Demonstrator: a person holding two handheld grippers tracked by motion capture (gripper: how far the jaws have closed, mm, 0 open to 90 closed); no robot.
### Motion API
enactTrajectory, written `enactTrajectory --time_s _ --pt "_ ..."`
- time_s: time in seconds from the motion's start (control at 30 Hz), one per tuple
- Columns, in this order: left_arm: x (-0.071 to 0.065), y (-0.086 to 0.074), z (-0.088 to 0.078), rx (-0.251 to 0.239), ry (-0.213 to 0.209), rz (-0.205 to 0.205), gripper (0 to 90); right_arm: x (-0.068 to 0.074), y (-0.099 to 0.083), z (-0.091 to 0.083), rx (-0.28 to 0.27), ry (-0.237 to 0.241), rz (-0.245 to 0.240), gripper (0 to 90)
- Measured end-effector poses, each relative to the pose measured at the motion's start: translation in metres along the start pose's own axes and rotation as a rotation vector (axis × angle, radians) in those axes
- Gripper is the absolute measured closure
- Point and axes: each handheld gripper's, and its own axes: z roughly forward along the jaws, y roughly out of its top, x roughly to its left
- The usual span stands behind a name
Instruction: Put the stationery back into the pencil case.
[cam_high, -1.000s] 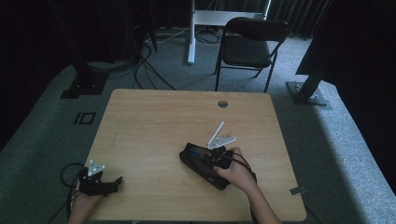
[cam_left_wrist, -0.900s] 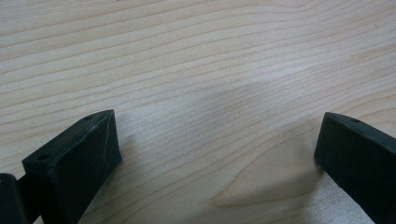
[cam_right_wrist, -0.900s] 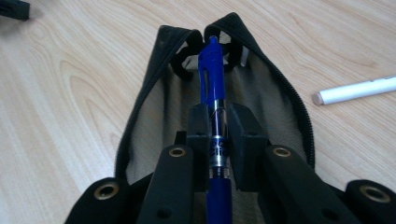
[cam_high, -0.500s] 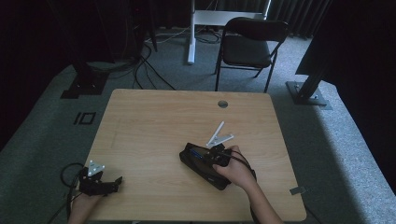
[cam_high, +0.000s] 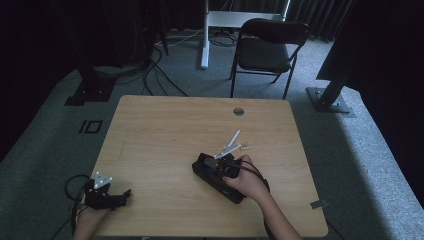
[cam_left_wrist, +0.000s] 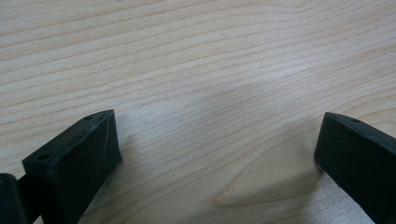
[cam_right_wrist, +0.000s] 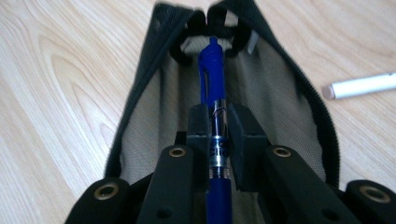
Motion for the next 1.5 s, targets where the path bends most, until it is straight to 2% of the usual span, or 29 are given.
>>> enactTrajectory --time_s 0.57,0.97,1.27,1.5 --pt "0.000 0.000 0.000 0.000 0.000 0.000 0.3 0.003 0.004 0.014 0.084 -0.009 -0.012 79.3" --pt "0.000 0.000 0.000 0.000 0.000 0.000 0.2 0.001 0.006 0.020 0.117 -0.012 0.001 78.7" --pt "0.000 0.000 0.000 0.000 0.000 0.000 0.3 0.000 0.005 0.016 0.102 -0.009 0.013 76.8" --pt "0.000 0.000 0.000 0.000 0.000 0.000 0.2 -0.003 0.004 0.005 0.069 0.001 0.023 76.3"
